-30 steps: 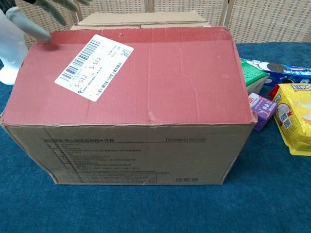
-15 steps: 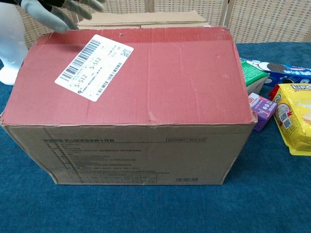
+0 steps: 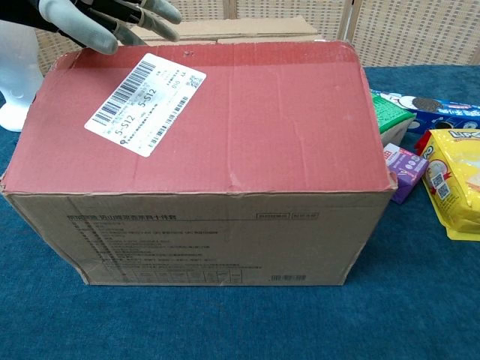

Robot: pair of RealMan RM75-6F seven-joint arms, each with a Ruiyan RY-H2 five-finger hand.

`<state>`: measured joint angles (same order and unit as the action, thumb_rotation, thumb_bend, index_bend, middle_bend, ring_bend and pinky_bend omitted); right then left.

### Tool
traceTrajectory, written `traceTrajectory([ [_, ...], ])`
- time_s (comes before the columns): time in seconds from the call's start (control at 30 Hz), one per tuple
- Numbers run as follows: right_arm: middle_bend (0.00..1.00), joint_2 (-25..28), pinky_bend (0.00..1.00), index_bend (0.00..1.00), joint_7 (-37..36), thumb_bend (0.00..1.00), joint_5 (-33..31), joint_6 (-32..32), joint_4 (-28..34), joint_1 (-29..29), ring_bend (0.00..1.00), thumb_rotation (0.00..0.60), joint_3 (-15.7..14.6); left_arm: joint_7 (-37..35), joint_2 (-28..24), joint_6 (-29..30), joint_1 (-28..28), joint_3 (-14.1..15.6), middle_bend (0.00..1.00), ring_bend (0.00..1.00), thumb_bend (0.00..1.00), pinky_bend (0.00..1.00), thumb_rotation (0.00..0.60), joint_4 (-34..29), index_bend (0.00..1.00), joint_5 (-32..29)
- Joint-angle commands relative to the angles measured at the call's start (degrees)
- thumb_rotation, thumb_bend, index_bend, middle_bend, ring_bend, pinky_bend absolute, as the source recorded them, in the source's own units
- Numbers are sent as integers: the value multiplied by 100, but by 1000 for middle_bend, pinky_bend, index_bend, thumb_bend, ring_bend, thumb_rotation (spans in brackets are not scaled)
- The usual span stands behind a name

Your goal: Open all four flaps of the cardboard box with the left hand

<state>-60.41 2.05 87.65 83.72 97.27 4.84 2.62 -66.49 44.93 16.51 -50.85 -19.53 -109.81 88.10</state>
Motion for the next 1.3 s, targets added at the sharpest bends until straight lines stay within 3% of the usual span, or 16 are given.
traceTrajectory([
  [0.03, 0, -9, 0, 0, 21, 0, 7, -5, -4, -2, 0, 600, -11, -924, -177, 410, -70, 341, 0, 182, 93, 433, 600, -57, 9, 808],
  [0.27, 0, -10, 0, 0, 46, 0, 2, -3, 17, -8, 0, 600, -18, -2831, -393, 1885, -428, 1339, 0, 185, 93, 433, 600, 361, 7, 2351],
  [0.37, 0, -4, 0, 0, 49, 0, -5, -2, 23, -10, 0, 600, -16, -3754, -483, 2847, -588, 1794, 0, 185, 93, 433, 600, 776, 7, 3036],
  [0.57, 0, -12, 0, 0, 64, 0, -17, -34, 21, 3, 0, 600, -18, -4747, -565, 4146, -789, 2285, 0, 186, 93, 435, 600, 1369, 8, 3662],
  [0.67, 0, -17, 0, 0, 87, 0, -12, -38, 26, 0, 0, 600, -29, -5007, -639, 4801, -821, 2471, 0, 186, 93, 444, 600, 1502, 9, 3865],
  [0.83, 0, -25, 0, 0, 116, 0, -24, -56, 31, 2, 0, 600, -36, -5120, -635, 5380, -867, 2699, 0, 185, 93, 451, 600, 1610, 8, 4001],
  [1.3, 0, -15, 0, 0, 170, 0, -80, -121, 69, 19, 0, 600, -38, -4811, -212, 5986, -883, 3238, 0, 187, 93, 480, 600, 1540, 8, 4240],
])
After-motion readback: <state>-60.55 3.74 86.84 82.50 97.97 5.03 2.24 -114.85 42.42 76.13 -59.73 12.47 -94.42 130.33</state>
